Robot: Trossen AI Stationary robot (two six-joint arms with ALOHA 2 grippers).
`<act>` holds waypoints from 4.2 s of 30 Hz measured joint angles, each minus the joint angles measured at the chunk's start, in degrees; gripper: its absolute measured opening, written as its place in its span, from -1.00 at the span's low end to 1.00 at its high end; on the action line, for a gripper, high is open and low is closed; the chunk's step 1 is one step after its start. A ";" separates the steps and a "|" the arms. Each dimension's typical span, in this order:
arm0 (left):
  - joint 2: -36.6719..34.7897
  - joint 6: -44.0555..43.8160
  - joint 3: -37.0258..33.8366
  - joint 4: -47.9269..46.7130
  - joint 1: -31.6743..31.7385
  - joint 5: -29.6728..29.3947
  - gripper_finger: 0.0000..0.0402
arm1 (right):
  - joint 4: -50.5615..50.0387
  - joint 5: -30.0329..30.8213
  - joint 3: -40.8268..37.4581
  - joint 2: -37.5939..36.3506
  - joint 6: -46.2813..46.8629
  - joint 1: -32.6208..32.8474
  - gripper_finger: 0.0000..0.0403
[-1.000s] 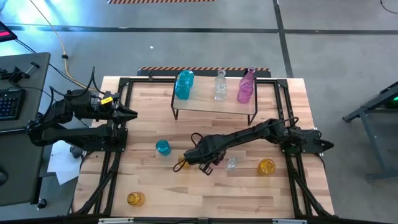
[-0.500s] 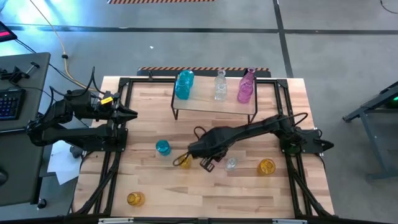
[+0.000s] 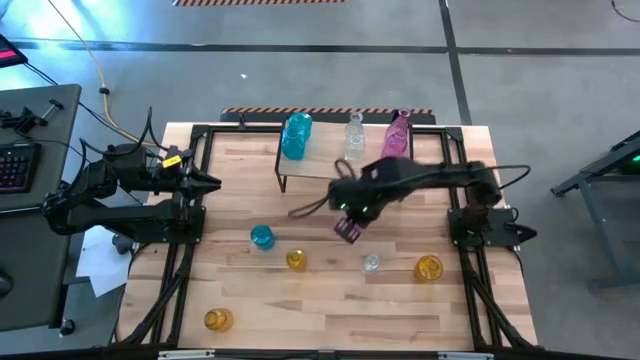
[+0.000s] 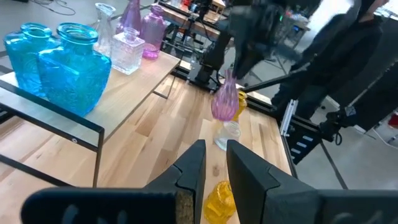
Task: Sort vases onto shelf
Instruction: Put the purple transparent vase on the shelf aligned with the other purple vases
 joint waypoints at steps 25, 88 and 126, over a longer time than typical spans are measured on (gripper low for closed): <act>5.82 -5.23 0.00 7.50 0.01 -6.75 -0.71 | 0.00 3.00 -0.02 -14.49 -21.05 -16.99 -1.00; 76.90 -0.05 30.20 53.15 -8.96 10.02 -0.71 | 1.66 3.56 -30.00 -38.27 -18.94 -11.46 -1.00; 93.54 2.13 41.51 50.81 -4.26 -6.34 -0.71 | 7.50 2.07 -30.18 -36.45 -34.61 -19.58 -1.00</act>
